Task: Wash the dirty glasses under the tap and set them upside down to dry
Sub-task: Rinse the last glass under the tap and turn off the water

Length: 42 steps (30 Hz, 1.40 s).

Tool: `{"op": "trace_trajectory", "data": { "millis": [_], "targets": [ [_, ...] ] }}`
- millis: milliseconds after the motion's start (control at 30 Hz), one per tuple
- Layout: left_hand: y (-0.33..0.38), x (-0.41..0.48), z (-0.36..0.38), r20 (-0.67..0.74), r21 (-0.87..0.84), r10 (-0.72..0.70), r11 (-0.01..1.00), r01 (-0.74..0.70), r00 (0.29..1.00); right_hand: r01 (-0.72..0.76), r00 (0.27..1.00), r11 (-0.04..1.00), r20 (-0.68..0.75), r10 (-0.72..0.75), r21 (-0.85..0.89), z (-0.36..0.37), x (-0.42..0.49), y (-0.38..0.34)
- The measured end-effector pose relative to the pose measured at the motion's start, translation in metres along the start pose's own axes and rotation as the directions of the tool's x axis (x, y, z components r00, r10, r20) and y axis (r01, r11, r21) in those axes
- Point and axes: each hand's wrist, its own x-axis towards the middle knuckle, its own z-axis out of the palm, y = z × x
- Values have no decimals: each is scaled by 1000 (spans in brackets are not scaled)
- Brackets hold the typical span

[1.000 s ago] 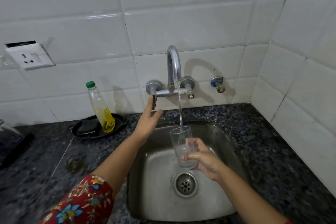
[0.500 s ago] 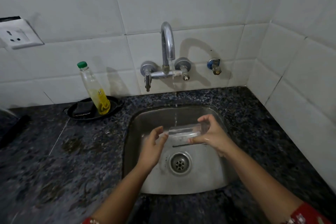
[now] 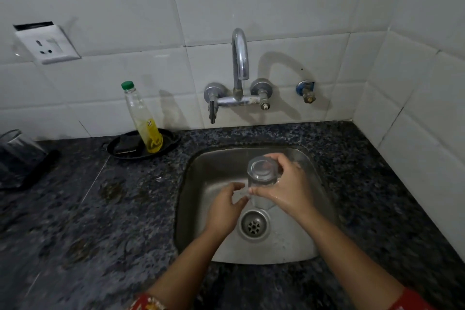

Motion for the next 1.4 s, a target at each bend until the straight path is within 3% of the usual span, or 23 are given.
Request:
{"op": "trace_trajectory", "data": {
  "millis": [133, 233, 300, 367, 433, 500, 633, 767, 967, 1167, 1267, 1333, 1400],
  "targets": [
    [-6, 0, -8, 21, -10, -39, 999, 39, 999, -68, 998, 997, -12, 68, 41, 11, -4, 9],
    [-9, 0, -28, 28, -244, -98, 964, 101, 995, -162, 979, 941, -70, 190, 296, 22, -4, 1],
    [-12, 1, -52, 34, -433, -147, 889, 147, 989, -252, 943, 816, -59, 328, 521, 34, -1, -13],
    [-19, 0, -85, 27, -576, -179, 802, 162, 983, -377, 875, 586, 69, 479, 717, 52, 5, -31],
    [-30, -2, -127, 5, -673, -204, 723, 154, 979, -510, 773, 337, 250, 584, 791, 78, 11, -55],
    [-46, -7, -174, -22, -701, -223, 698, 143, 975, -591, 687, 164, 386, 616, 790, 111, 16, -80],
    [-98, -19, -273, -106, -696, -257, 709, 113, 960, -641, 628, -6, 530, 570, 767, 196, 21, -139],
    [-155, -35, -364, -216, -702, -347, 705, 102, 913, -697, 596, -52, 618, 514, 715, 284, 23, -201],
    [-219, -57, -460, -314, -739, -455, 668, 86, 834, -774, 585, 84, 657, 475, 628, 405, 36, -269],
    [-268, -65, -510, -360, -788, -538, 612, 60, 762, -757, 653, 390, 628, 424, 525, 504, 50, -310],
    [-284, -62, -523, -370, -791, -565, 608, 68, 737, -614, 786, 558, 497, 368, 559, 541, 59, -331],
    [-293, -57, -529, -377, -791, -578, 608, 73, 724, -404, 904, 745, 358, 235, 531, 563, 66, -340],
    [-302, -51, -533, -387, -798, -587, 600, 61, 711, -136, 963, 921, 268, 35, 366, 585, 74, -342]
  ]
}}
